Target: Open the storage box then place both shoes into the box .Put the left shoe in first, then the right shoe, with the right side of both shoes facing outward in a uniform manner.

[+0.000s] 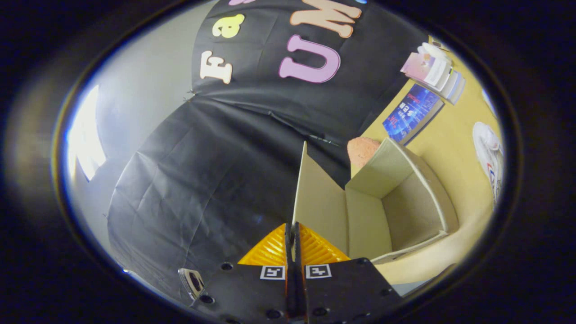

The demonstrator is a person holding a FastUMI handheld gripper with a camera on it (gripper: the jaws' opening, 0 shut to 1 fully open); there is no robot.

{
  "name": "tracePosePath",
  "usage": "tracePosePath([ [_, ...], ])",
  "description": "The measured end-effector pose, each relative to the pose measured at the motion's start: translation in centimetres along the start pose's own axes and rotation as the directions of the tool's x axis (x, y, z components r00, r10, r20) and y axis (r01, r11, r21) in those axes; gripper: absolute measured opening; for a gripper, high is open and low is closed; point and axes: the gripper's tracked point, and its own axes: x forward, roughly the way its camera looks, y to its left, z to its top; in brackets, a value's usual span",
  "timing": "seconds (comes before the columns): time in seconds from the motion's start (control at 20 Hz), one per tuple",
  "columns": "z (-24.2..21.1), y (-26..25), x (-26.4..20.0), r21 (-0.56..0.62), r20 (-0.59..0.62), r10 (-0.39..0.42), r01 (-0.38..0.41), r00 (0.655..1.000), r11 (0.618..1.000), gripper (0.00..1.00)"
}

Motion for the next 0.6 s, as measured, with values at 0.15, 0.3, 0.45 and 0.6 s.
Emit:
tracePosePath([
  [0.15,-2.0,2.0,1.6,-0.013,-0.046,0.031,-0.032,0.998,0.999,0.03],
  [0.3,-3.9,3.1,4.1,-0.001,-0.11,0.067,-0.068,0.992,0.998,0.02],
  [0.45,-6.0,4.5,5.4,-0.001,-0.165,0.084,-0.085,0.983,0.996,0.03],
  [0.6,-7.9,5.2,6.8,0.011,-0.208,0.11,-0.11,0.972,0.994,0.04],
])
